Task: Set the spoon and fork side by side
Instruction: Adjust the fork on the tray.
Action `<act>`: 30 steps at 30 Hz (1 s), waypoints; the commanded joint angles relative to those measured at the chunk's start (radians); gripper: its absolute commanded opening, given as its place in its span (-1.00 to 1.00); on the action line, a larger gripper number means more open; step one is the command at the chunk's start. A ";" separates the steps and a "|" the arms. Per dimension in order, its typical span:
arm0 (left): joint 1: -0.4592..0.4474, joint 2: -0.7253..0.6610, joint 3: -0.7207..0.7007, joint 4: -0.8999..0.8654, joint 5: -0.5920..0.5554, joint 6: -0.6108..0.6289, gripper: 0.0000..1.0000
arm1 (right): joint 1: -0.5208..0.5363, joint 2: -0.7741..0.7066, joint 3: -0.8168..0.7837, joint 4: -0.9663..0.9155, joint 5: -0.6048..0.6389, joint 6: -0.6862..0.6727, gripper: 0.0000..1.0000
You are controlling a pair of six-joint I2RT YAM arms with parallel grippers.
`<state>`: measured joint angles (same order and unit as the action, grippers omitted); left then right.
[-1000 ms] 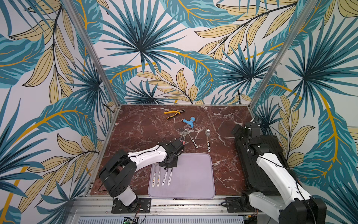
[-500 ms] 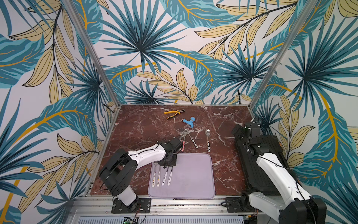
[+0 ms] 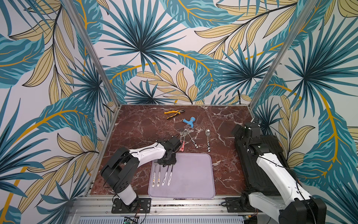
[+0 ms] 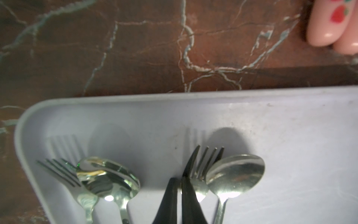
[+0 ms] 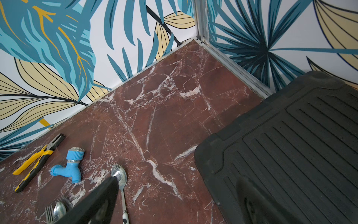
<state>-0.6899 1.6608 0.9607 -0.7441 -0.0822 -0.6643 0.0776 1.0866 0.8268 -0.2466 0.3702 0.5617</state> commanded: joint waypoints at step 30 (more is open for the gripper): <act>0.009 -0.074 0.105 -0.027 0.074 0.045 -0.81 | 0.000 0.009 0.003 -0.026 0.018 0.001 0.99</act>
<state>-0.6853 1.5921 1.0233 -0.7742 -0.0368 -0.6403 0.0776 1.0874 0.8268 -0.2611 0.3702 0.5617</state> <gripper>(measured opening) 0.096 0.994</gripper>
